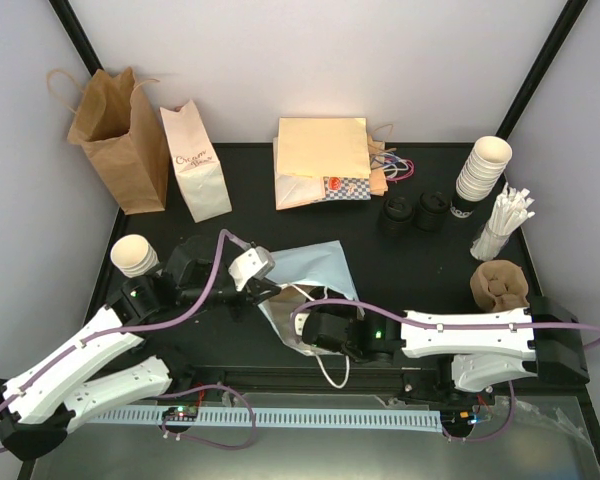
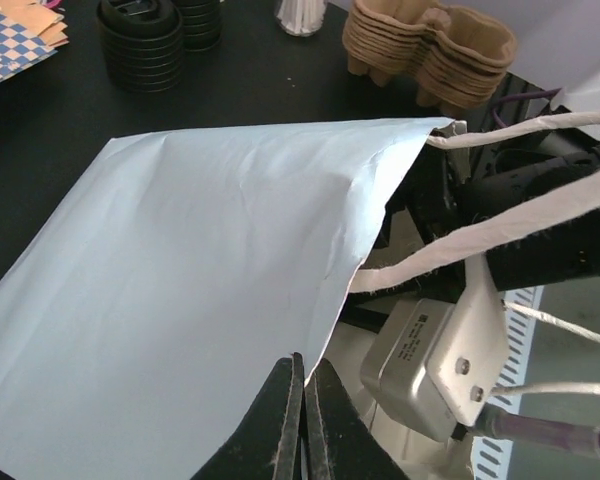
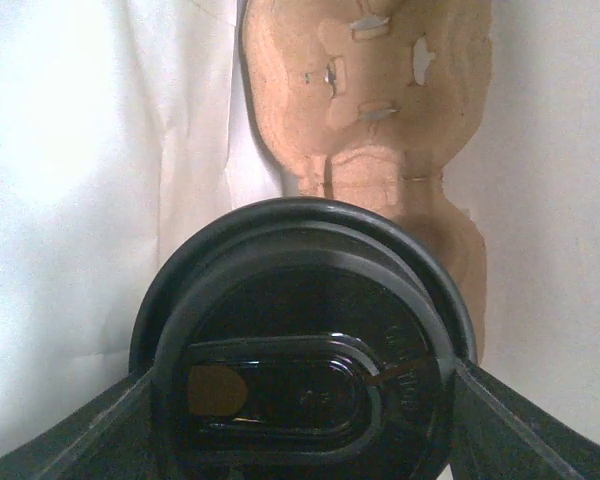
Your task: Pack the takeout coffee
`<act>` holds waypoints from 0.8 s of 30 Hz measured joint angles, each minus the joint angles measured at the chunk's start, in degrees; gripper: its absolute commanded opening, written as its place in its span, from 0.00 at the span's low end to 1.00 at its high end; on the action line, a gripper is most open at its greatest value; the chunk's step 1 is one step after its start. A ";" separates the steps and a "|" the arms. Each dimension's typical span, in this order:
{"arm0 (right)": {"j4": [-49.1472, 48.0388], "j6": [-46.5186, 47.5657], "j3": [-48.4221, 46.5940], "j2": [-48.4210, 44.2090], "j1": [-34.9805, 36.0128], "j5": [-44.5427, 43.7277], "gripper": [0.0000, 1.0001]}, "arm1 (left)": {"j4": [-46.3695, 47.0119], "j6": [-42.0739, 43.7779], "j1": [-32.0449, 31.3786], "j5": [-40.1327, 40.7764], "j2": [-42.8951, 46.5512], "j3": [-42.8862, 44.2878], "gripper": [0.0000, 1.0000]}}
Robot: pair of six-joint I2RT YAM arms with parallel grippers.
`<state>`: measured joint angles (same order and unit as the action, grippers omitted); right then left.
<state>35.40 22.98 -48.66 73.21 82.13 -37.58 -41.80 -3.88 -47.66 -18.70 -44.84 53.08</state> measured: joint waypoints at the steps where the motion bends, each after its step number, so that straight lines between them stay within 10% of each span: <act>1: 0.00 0.61 0.00 0.00 -0.09 0.00 0.47 | -0.02 -0.02 0.00 -0.61 0.09 0.00 0.02; 11: 0.70 3.19 -0.17 0.00 -0.15 0.66 0.47 | -0.13 -1.09 0.00 -5.42 2.05 -1.36 0.06; 24: 0.35 4.33 0.39 0.00 -0.20 0.57 0.47 | 0.66 -5.46 0.46 1.18 2.34 0.68 0.75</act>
<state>35.75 27.31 -48.27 73.21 81.93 -37.01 -41.15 -9.34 -47.20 -17.52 -42.50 53.76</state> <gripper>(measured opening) 0.704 0.707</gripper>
